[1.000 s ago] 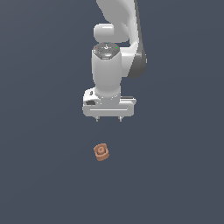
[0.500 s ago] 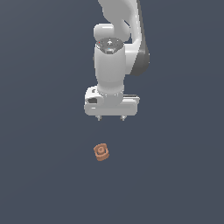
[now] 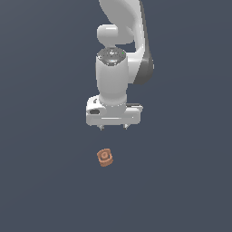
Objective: Pick up the object and move it to a goal position.
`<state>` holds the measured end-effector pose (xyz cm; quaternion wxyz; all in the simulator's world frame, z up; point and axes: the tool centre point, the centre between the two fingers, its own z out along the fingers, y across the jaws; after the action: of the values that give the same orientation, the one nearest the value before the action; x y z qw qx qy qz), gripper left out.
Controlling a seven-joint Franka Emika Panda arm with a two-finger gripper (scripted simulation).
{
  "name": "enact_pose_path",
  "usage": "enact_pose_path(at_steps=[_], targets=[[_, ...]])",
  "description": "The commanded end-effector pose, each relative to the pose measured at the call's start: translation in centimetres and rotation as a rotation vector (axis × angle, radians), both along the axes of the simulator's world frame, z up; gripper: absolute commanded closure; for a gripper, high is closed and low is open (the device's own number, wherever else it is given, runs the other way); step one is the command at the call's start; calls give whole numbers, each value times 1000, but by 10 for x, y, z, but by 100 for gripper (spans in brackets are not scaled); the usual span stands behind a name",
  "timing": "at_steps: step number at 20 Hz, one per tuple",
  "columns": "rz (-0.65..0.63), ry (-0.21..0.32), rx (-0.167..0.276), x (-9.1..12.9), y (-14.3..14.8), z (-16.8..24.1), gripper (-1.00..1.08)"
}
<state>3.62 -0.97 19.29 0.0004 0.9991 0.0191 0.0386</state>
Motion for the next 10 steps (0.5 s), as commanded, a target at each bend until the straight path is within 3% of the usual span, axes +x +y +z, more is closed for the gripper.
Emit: enact_pose_path(at_steps=[1,10], targets=[[29,7,-4,7,-3,-7,-92],[187,43,-16,43,-22,-52,-92]])
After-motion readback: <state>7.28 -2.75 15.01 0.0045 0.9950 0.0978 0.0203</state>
